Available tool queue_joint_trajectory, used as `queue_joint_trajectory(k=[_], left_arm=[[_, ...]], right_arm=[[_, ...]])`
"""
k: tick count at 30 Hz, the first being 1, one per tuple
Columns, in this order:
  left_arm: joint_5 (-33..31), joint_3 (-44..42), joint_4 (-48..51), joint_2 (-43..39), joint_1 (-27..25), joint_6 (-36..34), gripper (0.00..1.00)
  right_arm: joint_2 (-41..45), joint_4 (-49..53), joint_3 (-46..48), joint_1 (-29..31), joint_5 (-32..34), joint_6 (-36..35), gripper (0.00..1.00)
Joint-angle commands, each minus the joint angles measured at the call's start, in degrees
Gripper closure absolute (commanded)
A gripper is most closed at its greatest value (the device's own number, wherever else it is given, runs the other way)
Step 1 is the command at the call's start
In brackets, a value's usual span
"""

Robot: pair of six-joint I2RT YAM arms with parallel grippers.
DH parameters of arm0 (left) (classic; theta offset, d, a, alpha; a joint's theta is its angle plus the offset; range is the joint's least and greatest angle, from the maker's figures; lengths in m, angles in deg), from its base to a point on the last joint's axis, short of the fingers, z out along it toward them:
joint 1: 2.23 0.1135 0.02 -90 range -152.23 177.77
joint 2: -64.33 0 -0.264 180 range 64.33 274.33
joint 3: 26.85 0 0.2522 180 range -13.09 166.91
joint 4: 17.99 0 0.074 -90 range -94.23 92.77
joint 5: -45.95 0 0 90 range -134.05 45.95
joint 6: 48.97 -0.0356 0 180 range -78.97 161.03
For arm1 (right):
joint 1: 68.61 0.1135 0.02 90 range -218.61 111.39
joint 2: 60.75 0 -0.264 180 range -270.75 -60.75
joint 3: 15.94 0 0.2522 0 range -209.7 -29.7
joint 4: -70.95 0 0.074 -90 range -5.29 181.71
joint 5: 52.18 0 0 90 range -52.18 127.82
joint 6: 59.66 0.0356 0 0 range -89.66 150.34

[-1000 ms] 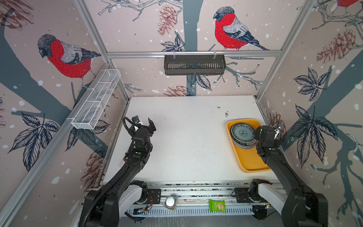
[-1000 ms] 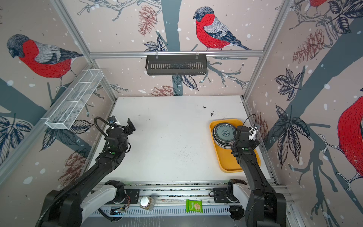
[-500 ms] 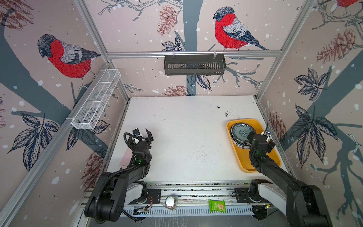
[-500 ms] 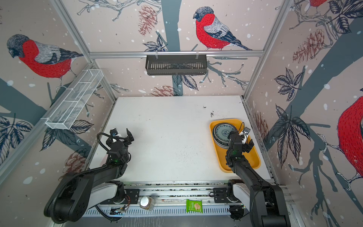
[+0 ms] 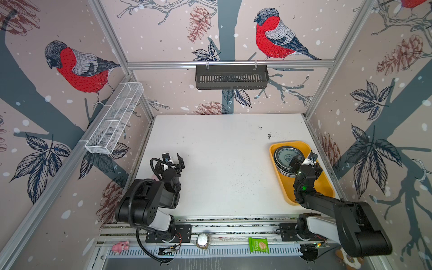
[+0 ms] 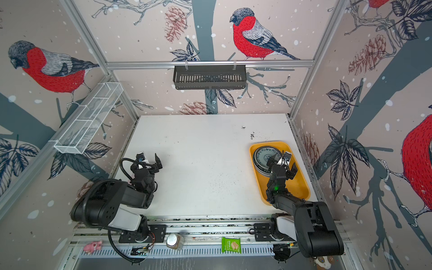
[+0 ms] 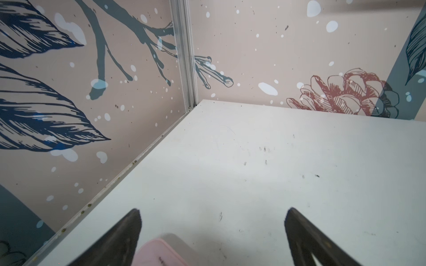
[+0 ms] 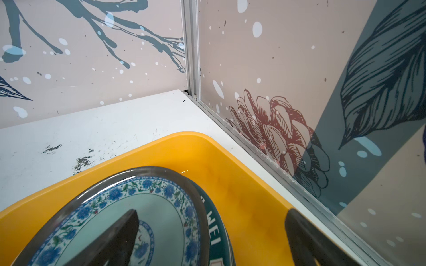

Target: Place the plates into the plastic bin on the countertop

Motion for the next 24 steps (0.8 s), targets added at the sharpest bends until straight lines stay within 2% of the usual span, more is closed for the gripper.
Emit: queue_joint_trajectory(k=[1, 3, 5, 8, 13, 15, 20, 24], left_arm=[[1.7, -0.4, -12.2, 2.9, 0.3, -1.1, 0.03], [4.5, -0.1, -7.1, 0.7, 1.6, 0.0, 0.03], [7.0, 0.7, -8.4, 2.0, 3.4, 1.1, 0.03], [9.3, 2.8, -1.9, 0.7, 4.6, 2.2, 0.03], [11.4, 6.3, 4.6, 0.8, 4.6, 1.5, 0.03], [11.5, 6.2, 3.9, 0.9, 4.6, 1.5, 0.03], [11.2, 6.7, 5.0, 0.9, 4.6, 1.4, 0.03], [11.0, 6.9, 5.3, 1.0, 4.6, 1.4, 0.03]], right_arm=[[-1.9, -11.5, 0.4, 0.0, -1.4, -2.2, 0.01], [-3.8, -13.1, 0.1, -0.1, -2.1, -2.1, 0.01], [-5.2, -14.7, -0.3, -0.3, -4.2, -1.9, 0.00], [-7.8, -15.6, -0.9, -0.4, -6.1, -1.2, 0.00], [-15.3, -27.2, 0.1, 1.0, -6.7, -4.1, 0.01], [-15.9, -27.5, 0.0, 2.5, -5.8, -5.6, 0.00], [-19.7, -28.1, -1.7, 1.6, -6.6, -4.8, 0.01], [-19.0, -20.9, -4.3, -0.2, -9.3, -2.9, 0.00]])
